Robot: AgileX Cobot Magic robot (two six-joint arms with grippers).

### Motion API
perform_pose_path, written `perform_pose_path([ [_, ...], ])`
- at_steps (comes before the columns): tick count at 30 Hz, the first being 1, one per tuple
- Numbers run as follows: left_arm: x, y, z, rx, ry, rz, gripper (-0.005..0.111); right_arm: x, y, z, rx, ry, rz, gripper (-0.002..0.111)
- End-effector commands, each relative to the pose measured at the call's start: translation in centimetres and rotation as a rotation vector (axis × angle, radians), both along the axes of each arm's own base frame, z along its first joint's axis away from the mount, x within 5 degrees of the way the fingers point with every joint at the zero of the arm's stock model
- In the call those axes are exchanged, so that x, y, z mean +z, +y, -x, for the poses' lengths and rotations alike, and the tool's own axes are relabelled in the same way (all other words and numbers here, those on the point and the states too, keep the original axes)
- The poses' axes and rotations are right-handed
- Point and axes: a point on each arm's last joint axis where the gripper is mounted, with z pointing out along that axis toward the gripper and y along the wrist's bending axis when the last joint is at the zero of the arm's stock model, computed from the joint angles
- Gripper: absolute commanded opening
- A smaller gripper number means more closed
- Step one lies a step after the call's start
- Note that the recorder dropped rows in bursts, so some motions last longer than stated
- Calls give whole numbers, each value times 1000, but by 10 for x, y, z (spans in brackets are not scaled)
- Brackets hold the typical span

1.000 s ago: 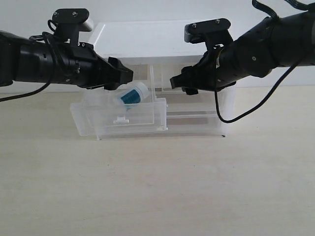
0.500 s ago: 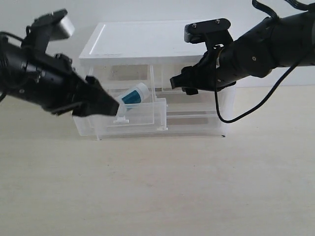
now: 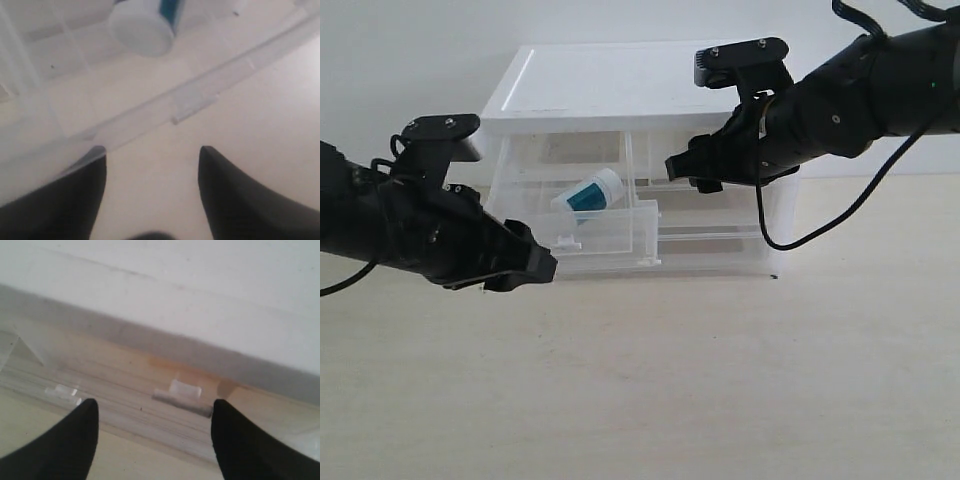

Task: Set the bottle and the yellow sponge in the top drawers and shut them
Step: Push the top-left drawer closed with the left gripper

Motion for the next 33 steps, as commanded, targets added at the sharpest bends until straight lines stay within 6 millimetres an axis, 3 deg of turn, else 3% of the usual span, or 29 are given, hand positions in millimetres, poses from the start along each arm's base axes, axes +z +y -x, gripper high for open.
perform_pose_path([
  [1, 0, -5, -18, 22, -71, -9, 53, 6, -1, -4, 13, -45, -4, 59],
  [16, 38, -12, -42, 56, -231, 37, 53, 6, -1, -4, 13, -43, -1, 59],
  [33, 38, -23, -83, 109, -325, 32, 53, 5, -1, -4, 10, -35, 4, 59],
])
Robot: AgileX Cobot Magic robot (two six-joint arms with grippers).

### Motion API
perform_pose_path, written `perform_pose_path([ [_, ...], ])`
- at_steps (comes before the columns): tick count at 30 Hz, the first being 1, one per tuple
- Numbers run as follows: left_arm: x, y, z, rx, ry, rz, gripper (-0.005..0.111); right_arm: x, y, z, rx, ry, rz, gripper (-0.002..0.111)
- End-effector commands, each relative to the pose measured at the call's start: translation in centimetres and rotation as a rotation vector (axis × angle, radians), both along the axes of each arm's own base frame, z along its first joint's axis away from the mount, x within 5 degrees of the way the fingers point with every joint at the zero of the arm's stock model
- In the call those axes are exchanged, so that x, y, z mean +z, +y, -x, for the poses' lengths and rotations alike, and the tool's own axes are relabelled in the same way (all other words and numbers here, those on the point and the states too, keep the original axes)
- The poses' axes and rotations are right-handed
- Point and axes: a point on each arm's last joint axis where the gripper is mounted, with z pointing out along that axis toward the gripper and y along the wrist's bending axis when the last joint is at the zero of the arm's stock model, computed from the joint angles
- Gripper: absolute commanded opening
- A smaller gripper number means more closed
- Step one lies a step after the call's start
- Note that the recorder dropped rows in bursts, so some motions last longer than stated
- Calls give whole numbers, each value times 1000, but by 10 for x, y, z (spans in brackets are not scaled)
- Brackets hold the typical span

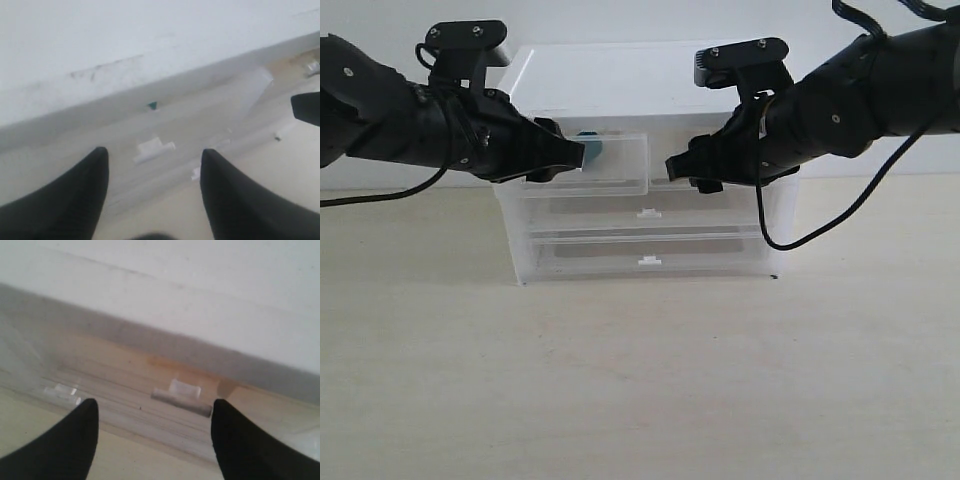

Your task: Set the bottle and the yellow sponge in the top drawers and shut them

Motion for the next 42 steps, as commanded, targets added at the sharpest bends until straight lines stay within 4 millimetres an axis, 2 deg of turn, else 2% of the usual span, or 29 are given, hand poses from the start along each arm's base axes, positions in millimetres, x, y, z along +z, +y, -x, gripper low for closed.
perform_pose_path([
  [1, 5, -5, -13, 8, -55, -7, 53, 6, -1, -4, 11, -37, 3, 59],
  [8, 14, 0, -24, 25, -127, -35, 53, 6, -1, -4, 11, -39, 2, 59],
  [13, 25, 15, -15, -29, -43, -42, 49, 5, -2, -4, 6, -26, 11, 59],
  [14, 28, 22, -7, -20, 7, -14, 46, 4, -2, -3, 4, -20, 14, 59],
  [17, 38, 35, 13, -5, 2, -5, 41, 4, -2, -3, 7, -24, 14, 59],
  [19, 43, 46, 42, 15, -1, 13, 19, 2, -4, -2, -3, 2, 31, 59],
  [20, 43, 49, 49, 19, 2, 20, 12, 1, -5, -2, -7, 12, 38, 56],
  [21, 45, 51, 58, 19, 3, 28, 4, 1, -5, -1, -12, 23, 46, 50],
  [22, 42, 54, 70, 22, 17, 42, 4, 1, -6, 0, -17, 34, 53, 42],
  [24, 38, 65, 98, 50, 5, 68, 4, 7, -9, 5, -42, 57, 32, 13],
  [26, 32, 72, 114, 80, -12, 74, 4, 13, -11, 11, -50, 59, 17, 0],
  [30, 21, 87, 149, 144, -34, 138, 4, 29, -19, 30, -54, 33, -33, 0],
  [36, 3, 103, 185, 226, -56, 216, 4, 42, -34, 73, -53, -49, -179, 0],
  [42, -11, 110, 209, 230, -32, 258, 4, 33, -53, 123, -31, -168, -345, 0],
])
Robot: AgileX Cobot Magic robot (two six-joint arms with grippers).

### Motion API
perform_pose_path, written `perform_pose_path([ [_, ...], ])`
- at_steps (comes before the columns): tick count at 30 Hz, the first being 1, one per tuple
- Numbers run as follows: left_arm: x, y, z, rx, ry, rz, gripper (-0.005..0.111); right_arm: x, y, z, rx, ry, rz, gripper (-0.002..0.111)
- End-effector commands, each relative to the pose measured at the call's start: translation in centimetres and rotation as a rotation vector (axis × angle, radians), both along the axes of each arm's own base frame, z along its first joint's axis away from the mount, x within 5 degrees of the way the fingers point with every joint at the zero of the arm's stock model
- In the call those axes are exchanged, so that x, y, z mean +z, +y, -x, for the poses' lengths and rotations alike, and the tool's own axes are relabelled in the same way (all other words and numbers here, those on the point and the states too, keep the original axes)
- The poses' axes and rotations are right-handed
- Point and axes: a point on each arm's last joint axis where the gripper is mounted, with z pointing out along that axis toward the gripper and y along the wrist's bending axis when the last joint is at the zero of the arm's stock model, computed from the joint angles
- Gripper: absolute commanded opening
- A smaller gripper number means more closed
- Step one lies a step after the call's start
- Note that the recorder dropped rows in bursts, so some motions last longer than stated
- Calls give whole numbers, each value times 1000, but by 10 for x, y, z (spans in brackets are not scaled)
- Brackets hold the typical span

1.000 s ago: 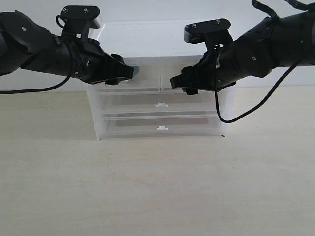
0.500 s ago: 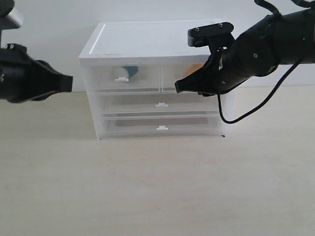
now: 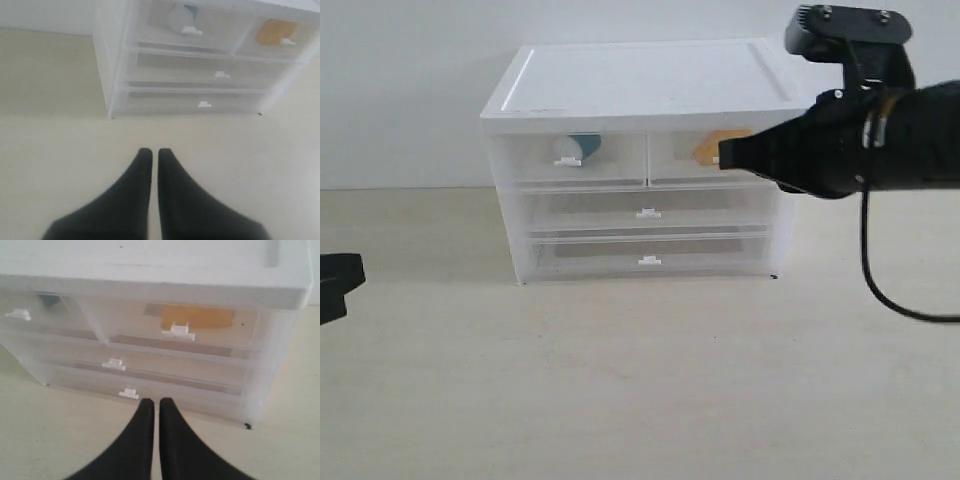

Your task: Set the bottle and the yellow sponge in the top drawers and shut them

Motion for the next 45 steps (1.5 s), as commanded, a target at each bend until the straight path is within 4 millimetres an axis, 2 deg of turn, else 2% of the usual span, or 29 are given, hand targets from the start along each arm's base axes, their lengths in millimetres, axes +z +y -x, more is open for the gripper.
perform_pose_path([
  [1, -7, 3, 17, -2, 19, 63, 4, -6, -17, 37, 4, -107, -123, 0],
  [6, -4, -3, 32, -86, 67, 141, 4, -18, -32, 72, 13, -143, -157, 0],
  [10, -3, -5, 38, -128, 82, 148, 4, -23, -39, 85, 9, -134, -159, 0],
  [23, -2, -4, 37, -118, 72, 148, 4, -20, -39, 86, 14, -161, -175, 0],
  [29, 7, -3, 47, -131, 15, 187, 4, -20, -39, 86, 13, -157, -172, 0],
  [32, 22, 11, 58, -46, -134, 227, 4, -20, -39, 86, 13, -157, -172, 0],
  [36, 39, 41, 84, 181, -450, 256, 4, -20, -39, 86, 13, -157, -172, 0],
  [40, 42, 65, 113, 400, -723, 236, 4, -20, -39, 86, 13, -157, -172, 0],
  [42, 41, 71, 123, 458, -802, 225, 4, -20, -39, 86, 13, -157, -172, 0],
  [45, 37, 75, 124, 510, -843, 120, 4, -21, -39, 86, 12, -154, -170, 0],
])
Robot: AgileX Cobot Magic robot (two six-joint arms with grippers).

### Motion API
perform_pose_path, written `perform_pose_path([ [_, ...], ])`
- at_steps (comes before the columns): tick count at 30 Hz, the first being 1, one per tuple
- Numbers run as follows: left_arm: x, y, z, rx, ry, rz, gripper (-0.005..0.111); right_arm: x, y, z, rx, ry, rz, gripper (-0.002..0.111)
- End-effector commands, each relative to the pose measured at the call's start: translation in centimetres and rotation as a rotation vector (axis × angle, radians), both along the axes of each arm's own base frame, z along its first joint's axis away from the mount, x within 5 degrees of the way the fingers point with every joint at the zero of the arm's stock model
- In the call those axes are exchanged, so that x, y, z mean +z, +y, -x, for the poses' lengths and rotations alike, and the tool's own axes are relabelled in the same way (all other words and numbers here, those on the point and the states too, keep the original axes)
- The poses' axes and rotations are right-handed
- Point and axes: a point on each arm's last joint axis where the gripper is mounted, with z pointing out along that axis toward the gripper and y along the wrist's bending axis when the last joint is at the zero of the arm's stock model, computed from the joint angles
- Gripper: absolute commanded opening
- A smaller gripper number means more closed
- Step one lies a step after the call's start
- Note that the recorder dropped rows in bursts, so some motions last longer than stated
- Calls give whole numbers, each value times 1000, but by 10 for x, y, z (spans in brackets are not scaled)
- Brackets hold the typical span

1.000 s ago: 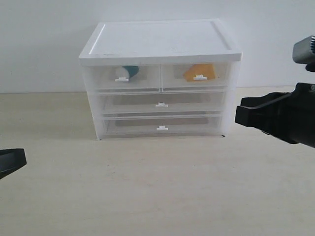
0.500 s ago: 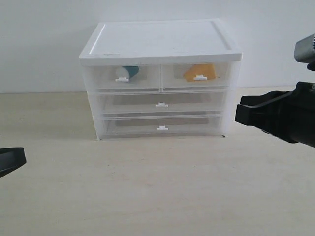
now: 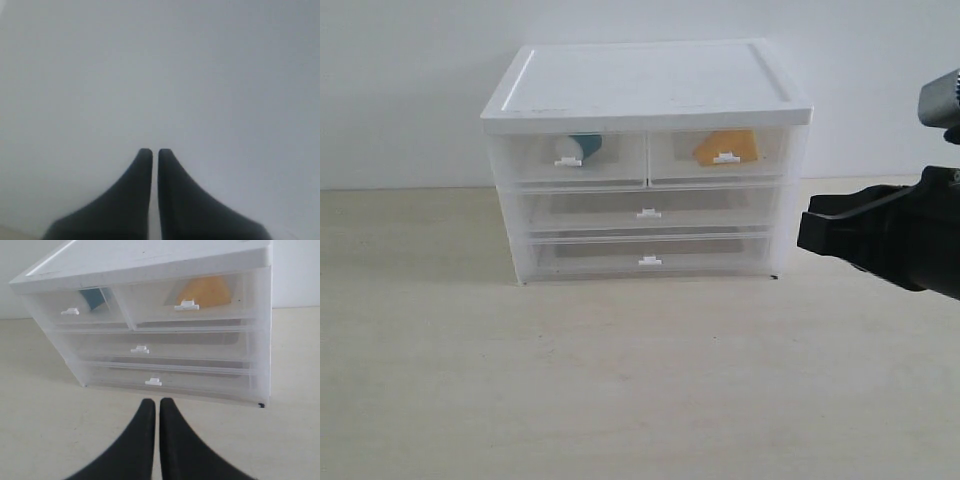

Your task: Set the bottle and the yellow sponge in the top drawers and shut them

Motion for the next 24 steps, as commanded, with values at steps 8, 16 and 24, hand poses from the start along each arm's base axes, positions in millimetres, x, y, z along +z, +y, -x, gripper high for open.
perform_pose_path([
  [8, -58, 2, -18, 123, 166, -246, 4, 2, -2, 1, -3, -14, -2, 0],
  [16, -94, -11, -22, -10, 412, -393, 4, 2, -2, 1, -3, -15, -2, 0],
  [24, -114, -12, -19, -45, 642, -304, 4, 2, -2, 1, -3, -15, -2, 0],
])
